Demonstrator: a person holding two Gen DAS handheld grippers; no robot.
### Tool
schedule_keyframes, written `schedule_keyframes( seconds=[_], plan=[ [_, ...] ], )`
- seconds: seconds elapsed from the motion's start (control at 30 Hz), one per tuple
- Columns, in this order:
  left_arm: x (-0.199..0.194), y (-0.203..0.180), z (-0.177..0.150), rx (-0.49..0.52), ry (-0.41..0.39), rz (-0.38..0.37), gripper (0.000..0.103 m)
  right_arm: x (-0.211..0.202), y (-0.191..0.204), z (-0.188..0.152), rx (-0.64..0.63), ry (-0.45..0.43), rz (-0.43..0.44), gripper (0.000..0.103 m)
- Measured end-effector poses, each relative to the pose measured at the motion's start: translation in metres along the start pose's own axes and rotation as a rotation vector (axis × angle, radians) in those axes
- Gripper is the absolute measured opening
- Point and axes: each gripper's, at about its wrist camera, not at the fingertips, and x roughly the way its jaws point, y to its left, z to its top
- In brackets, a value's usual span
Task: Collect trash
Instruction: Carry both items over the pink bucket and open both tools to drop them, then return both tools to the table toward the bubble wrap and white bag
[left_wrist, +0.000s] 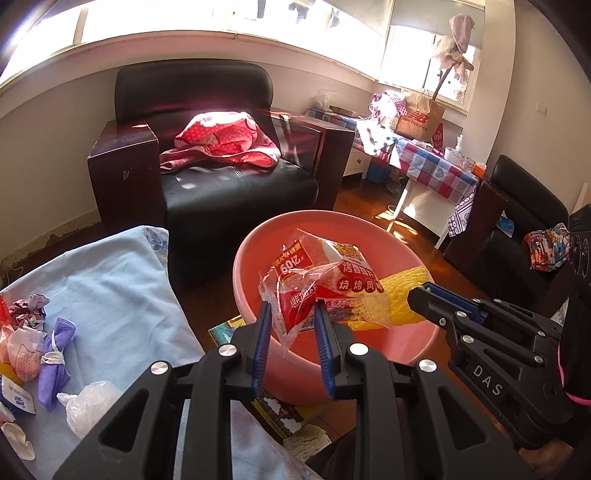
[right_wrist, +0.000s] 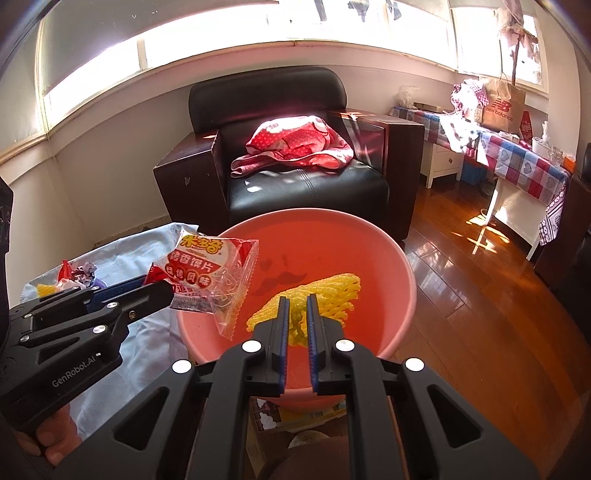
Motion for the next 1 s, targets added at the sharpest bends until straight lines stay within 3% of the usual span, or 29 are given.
schedule_keyframes(
  seconds=[0.1, 0.13, 0.17, 0.27, 0.57, 1.0],
  plan=[
    [0.002, 0.0, 0.0, 0.0, -0.003, 0.003, 0.024, 0.004, -0.003, -0.002, 0.005, 0.011, -0.002, 0.011],
    [0.002, 0.001, 0.0, 0.001, -0.004, 0.001, 0.024, 0.006, -0.004, -0.001, 0.008, 0.011, 0.0, 0.016],
    [0.001, 0.0, 0.001, 0.003, -0.003, -0.002, 0.027, 0.007, -0.005, -0.001, 0.013, 0.01, 0.002, 0.023],
    [-0.003, 0.0, 0.002, 0.006, -0.02, 0.001, 0.04, 0.007, -0.007, -0.002, 0.019, 0.002, 0.005, 0.032],
    [-0.024, 0.011, 0.007, -0.026, -0.07, 0.001, 0.042, -0.005, -0.007, 0.001, 0.023, -0.026, 0.013, 0.032],
    [-0.113, 0.054, -0.001, -0.066, -0.223, 0.095, 0.057, -0.033, 0.022, 0.004, -0.012, -0.083, 0.091, 0.033]
  ],
)
